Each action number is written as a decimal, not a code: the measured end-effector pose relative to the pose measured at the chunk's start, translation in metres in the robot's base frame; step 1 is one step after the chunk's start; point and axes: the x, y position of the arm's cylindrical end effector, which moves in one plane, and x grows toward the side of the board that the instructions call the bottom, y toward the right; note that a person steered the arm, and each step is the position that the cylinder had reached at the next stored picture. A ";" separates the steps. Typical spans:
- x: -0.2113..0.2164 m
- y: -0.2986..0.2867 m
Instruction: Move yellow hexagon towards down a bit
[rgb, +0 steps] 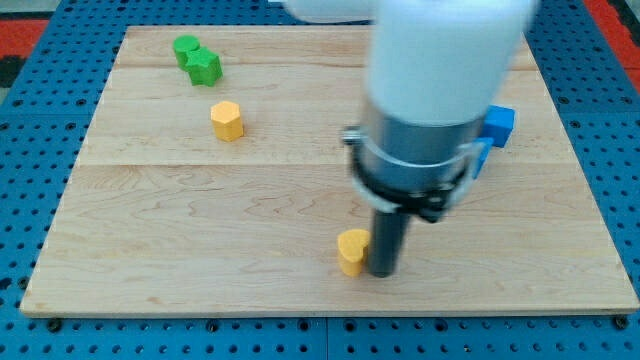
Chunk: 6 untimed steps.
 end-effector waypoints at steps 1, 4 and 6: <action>-0.020 -0.021; -0.245 -0.118; -0.178 -0.149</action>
